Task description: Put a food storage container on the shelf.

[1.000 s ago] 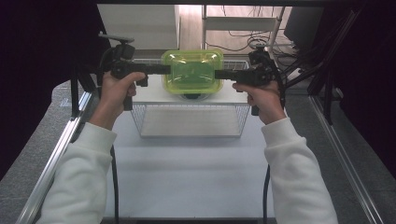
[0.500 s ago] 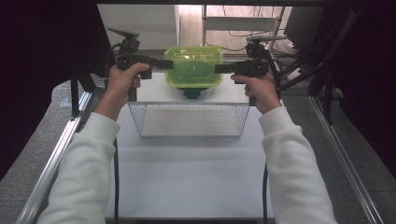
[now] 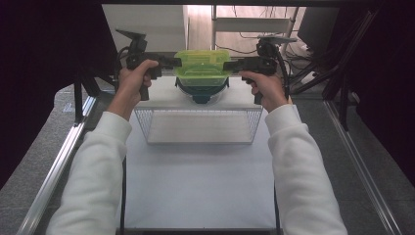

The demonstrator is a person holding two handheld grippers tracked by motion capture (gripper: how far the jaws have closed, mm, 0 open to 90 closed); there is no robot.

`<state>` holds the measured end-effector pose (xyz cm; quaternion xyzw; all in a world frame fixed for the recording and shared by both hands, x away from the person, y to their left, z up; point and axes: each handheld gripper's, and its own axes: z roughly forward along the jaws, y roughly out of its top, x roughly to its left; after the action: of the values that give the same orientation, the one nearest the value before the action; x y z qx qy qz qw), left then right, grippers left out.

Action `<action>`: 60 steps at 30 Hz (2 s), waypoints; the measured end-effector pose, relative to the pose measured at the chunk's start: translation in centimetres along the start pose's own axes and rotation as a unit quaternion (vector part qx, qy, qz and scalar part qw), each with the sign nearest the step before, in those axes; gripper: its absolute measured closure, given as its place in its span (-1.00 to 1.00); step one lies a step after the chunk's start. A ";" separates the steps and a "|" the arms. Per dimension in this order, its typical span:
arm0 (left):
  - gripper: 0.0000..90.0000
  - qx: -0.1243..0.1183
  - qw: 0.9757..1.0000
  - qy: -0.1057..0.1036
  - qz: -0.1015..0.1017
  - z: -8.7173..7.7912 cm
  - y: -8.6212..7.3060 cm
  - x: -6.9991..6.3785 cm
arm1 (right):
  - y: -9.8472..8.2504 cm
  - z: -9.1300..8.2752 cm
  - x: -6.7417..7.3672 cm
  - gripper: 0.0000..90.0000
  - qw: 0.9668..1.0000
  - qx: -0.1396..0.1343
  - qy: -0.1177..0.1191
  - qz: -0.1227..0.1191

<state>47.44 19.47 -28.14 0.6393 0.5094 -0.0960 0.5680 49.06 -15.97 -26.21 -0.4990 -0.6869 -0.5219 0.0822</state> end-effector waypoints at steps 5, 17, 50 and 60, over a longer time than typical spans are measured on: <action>0.54 -0.005 1.000 0.001 0.001 0.2 -0.1 0.2 | 0.0 0.2 -0.3 0.53 1.000 -0.006 0.007 0.014; -0.51 -0.071 0.997 0.008 0.009 -0.5 -0.1 -0.2 | -0.4 0.1 0.8 -0.53 0.998 -0.046 -0.030 -0.025; -0.65 0.004 0.971 0.139 0.193 -6.1 -21.7 -0.1 | -19.0 -8.9 -3.8 -0.55 0.973 -0.034 -0.057 -0.221; -0.67 0.031 0.973 0.163 0.159 -6.1 -26.8 3.2 | -24.5 -7.7 -6.0 -0.55 0.976 0.010 -0.063 -0.208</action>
<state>25.79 21.81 -45.14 0.7363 0.4839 0.0852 0.4651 29.98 -24.71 -42.15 -0.3765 -0.7847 -0.4880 -0.0665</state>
